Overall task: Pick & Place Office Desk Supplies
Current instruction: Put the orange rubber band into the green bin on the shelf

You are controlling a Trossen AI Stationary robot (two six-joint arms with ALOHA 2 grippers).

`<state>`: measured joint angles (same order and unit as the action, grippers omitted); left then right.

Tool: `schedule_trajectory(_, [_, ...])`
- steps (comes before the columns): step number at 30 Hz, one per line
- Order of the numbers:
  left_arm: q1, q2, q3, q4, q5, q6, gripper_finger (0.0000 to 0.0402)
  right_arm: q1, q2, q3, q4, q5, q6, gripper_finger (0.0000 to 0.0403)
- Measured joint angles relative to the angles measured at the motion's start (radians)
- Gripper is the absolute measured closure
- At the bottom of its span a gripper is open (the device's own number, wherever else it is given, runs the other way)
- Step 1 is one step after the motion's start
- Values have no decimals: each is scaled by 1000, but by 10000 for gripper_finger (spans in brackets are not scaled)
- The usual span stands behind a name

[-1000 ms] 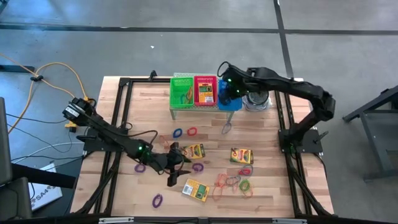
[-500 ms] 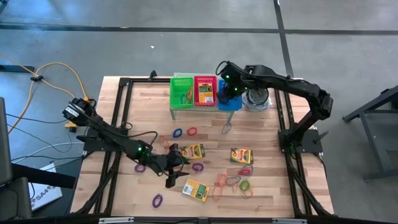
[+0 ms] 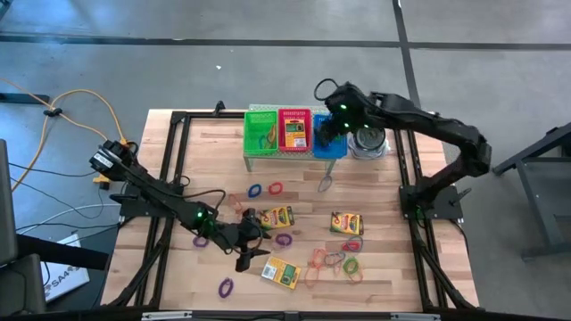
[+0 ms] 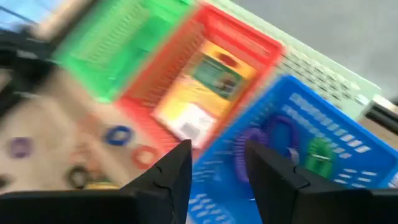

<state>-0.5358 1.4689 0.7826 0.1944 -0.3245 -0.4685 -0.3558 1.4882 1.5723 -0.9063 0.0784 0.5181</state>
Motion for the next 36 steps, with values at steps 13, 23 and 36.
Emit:
schedule_trajectory(13, [-1, -22, 19, -192, -24, -6, 188, 518, -112, -4, -92, 336, 93, 274])
schedule_trajectory(23, [73, -55, 198, -941, -17, -131, 188, 966, 9, -114, -119, 814, 377, 274])
schedule_trajectory(36, [265, -51, 148, -1100, 215, 149, 188, 1115, 71, -398, 82, 984, 629, 273])
